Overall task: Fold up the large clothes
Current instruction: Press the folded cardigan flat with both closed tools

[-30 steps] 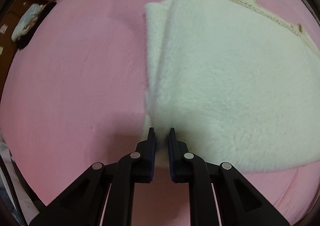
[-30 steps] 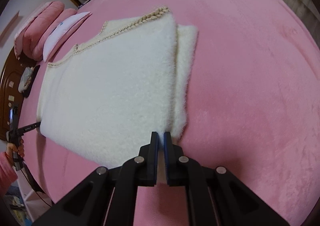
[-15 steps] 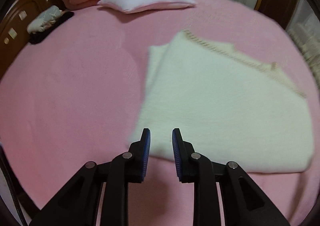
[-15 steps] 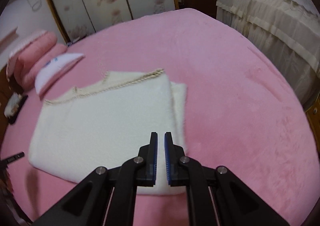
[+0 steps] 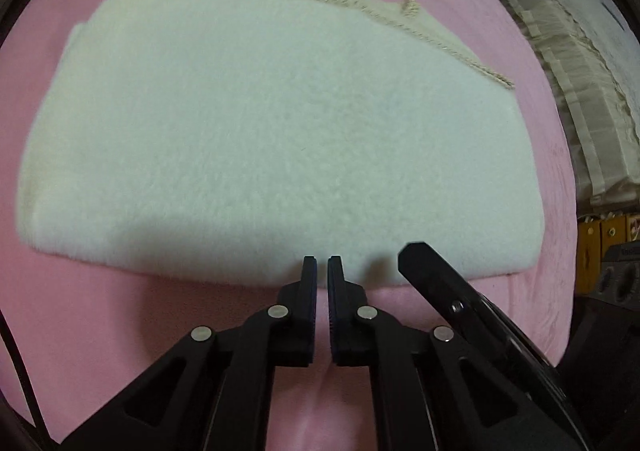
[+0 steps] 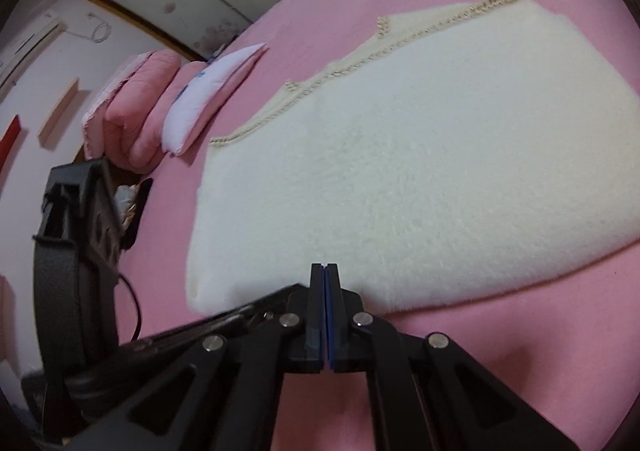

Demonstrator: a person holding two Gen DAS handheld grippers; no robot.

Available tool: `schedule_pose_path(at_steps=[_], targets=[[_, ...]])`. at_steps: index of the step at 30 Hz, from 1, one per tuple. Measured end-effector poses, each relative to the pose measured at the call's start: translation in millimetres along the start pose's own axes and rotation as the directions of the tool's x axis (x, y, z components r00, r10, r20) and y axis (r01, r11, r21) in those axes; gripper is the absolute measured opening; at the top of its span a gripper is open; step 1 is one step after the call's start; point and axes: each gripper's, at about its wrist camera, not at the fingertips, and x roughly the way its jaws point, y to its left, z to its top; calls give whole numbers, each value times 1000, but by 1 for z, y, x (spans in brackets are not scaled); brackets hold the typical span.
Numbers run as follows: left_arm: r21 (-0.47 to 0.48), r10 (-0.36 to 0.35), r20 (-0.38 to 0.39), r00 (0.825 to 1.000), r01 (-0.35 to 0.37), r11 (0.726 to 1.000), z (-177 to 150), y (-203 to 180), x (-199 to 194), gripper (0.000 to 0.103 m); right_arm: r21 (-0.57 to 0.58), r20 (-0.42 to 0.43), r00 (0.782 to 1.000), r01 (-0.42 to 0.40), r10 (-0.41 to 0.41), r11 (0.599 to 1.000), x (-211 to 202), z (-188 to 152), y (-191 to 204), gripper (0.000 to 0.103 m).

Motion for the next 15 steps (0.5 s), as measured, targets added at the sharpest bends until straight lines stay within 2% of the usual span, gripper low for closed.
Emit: schedule_pose_path(at_steps=[2, 5, 7, 9, 12, 14, 15], targets=[[-77, -16, -42, 999, 13, 997, 9, 18, 7, 2, 38, -44, 999, -7, 9, 999, 15, 4, -8, 2], [-156, -56, -46, 997, 48, 987, 13, 46, 14, 2, 75, -163, 986, -34, 46, 997, 38, 0, -17, 1], [-189, -42, -37, 998, 34, 981, 16, 59, 16, 2, 48, -175, 984, -25, 33, 999, 45, 0, -17, 0], [-185, 28, -8, 1000, -29, 982, 22, 65, 16, 2, 2, -175, 984, -15, 15, 1000, 47, 2, -15, 0], [-145, 172, 32, 985, -165, 976, 24, 76, 10, 2, -6, -178, 984, -1, 0, 1000, 41, 5, -29, 0], [-141, 229, 49, 972, -220, 965, 26, 91, 5, 2, 0, -151, 983, 110, -109, 994, 29, 14, -51, 0], [-152, 254, 47, 966, -244, 958, 26, 104, 2, 2, 14, -137, 982, 134, -131, 991, 20, 19, -67, 0]])
